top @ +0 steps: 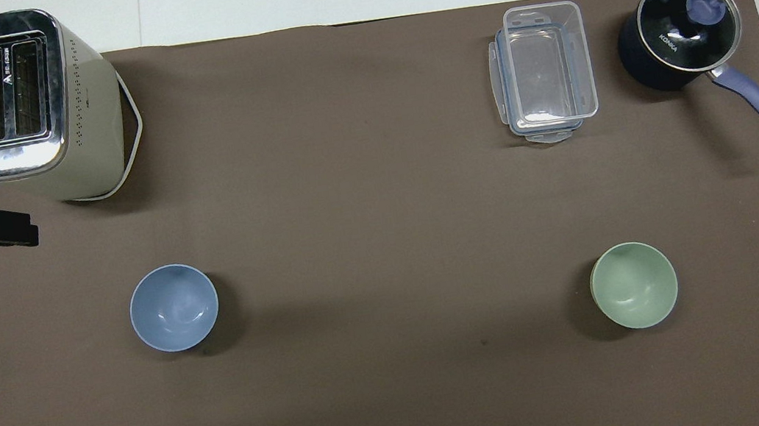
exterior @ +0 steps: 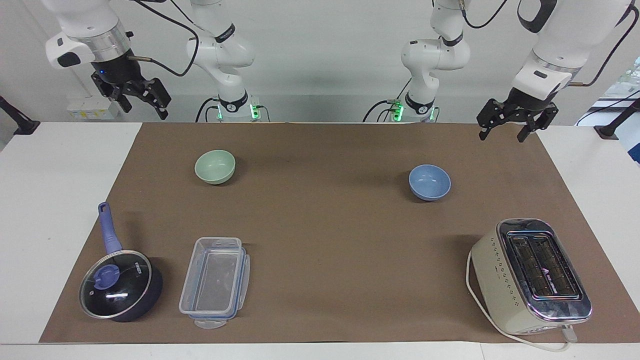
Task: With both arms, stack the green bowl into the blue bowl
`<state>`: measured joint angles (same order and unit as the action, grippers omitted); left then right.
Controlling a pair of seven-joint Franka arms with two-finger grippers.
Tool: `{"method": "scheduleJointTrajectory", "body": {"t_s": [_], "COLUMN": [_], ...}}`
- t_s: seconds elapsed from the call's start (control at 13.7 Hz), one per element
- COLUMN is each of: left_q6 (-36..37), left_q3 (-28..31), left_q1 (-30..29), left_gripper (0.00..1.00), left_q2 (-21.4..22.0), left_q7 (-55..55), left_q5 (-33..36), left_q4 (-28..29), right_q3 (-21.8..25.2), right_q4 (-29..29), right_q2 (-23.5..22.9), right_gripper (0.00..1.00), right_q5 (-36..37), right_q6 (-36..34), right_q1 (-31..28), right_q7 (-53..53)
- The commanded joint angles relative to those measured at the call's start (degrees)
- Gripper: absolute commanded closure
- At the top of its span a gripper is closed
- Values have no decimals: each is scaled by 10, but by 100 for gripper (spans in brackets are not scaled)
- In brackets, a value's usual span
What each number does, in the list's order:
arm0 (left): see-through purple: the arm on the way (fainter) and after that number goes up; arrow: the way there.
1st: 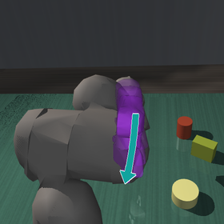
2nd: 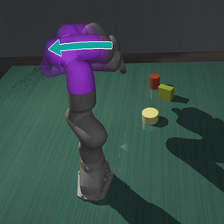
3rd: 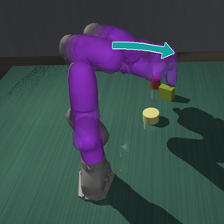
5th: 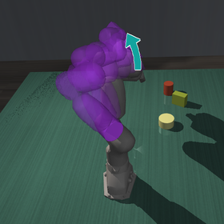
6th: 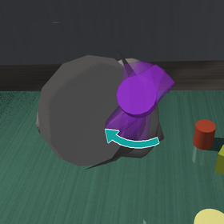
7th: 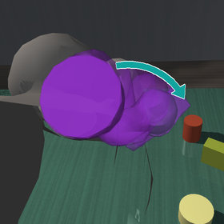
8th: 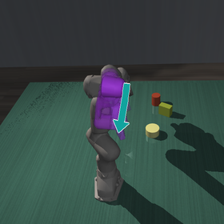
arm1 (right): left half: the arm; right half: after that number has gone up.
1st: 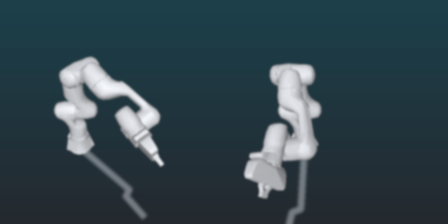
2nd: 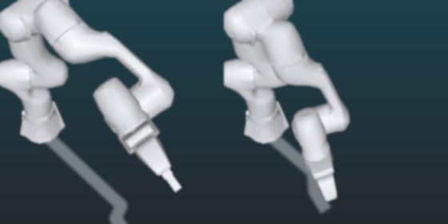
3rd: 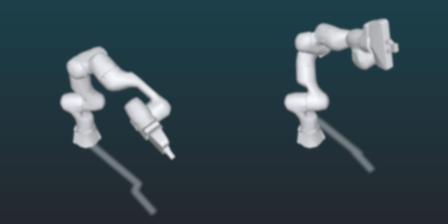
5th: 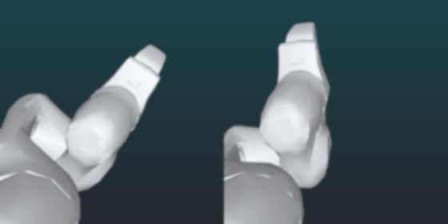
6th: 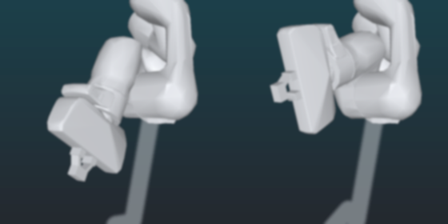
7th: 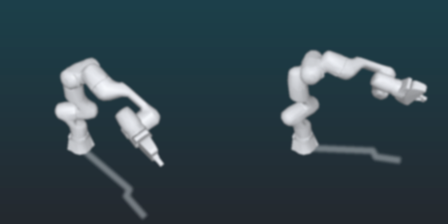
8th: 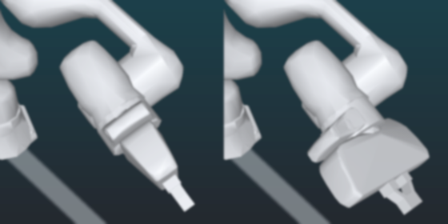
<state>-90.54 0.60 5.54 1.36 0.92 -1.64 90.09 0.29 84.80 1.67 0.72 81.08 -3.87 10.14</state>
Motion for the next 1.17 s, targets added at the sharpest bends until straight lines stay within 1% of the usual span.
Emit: {"method": "scheduleJointTrajectory", "body": {"t_s": [0.0, 0.88, 1.1], "left_q6": [21, 21, 14], "left_q3": [0, 0, 0], "left_q1": [0, 0, -8], "left_gripper": [0, 0, 0], "left_q2": [6, 8, 17], "left_q7": [-4, -7, -10], "left_q5": [11, 11, 10], "left_q4": [-2, 2, 19], "right_q3": [-1, -1, -1], "right_q4": [-2, -2, -2], "right_q2": [1, 1, 1], "right_gripper": [0, 0, 0], "right_q5": [-3, -3, -3], "right_q6": [-3, -3, -3], "right_q1": [-2, -2, -2], "right_q7": [6, 4, 4]}}
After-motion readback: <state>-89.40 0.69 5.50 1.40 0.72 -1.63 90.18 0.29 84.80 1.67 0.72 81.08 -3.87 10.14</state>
